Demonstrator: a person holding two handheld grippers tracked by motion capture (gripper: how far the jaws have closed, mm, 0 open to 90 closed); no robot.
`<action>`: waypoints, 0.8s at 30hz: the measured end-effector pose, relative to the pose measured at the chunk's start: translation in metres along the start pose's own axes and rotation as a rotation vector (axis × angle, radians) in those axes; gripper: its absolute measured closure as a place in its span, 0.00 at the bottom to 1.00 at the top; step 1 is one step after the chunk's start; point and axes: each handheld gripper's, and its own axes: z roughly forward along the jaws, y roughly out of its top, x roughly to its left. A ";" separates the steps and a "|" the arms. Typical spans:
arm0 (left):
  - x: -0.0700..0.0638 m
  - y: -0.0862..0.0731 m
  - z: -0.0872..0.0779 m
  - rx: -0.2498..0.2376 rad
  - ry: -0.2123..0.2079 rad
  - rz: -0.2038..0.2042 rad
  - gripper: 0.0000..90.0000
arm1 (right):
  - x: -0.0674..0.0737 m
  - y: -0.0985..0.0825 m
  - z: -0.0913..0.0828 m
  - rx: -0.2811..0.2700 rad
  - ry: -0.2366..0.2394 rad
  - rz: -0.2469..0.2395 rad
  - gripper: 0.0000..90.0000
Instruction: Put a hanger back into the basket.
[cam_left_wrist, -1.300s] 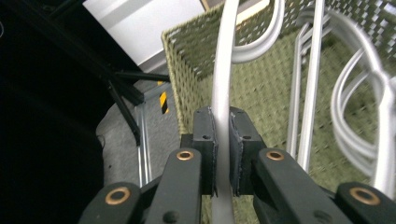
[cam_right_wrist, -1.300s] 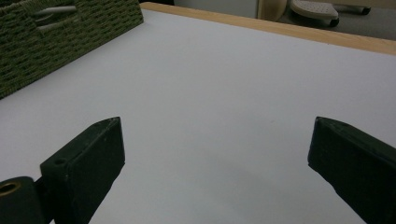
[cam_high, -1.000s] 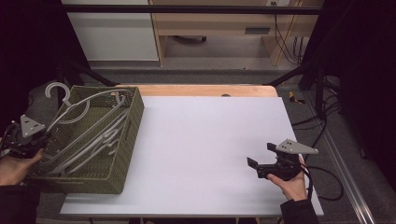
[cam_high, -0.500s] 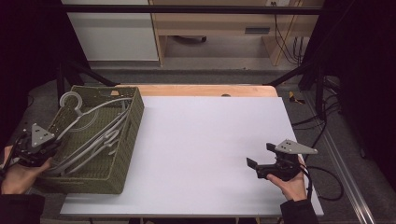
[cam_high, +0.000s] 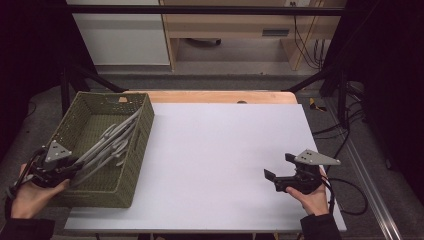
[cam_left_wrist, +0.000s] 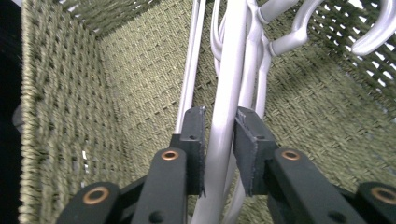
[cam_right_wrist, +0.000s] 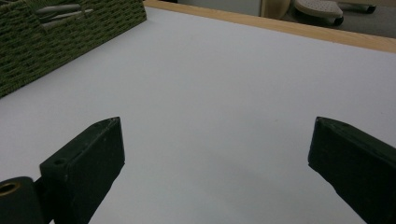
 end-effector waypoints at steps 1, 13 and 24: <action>0.000 0.000 0.001 0.015 -0.019 -0.005 0.77 | 0.000 0.000 0.000 0.000 0.000 -0.001 0.05; -0.008 0.010 -0.018 -0.139 -0.049 -0.065 0.57 | -0.001 0.000 -0.002 -0.006 0.001 -0.001 0.05; -0.048 0.040 -0.037 -0.451 -0.177 -0.116 0.37 | -0.001 0.002 -0.006 -0.034 -0.004 0.000 0.04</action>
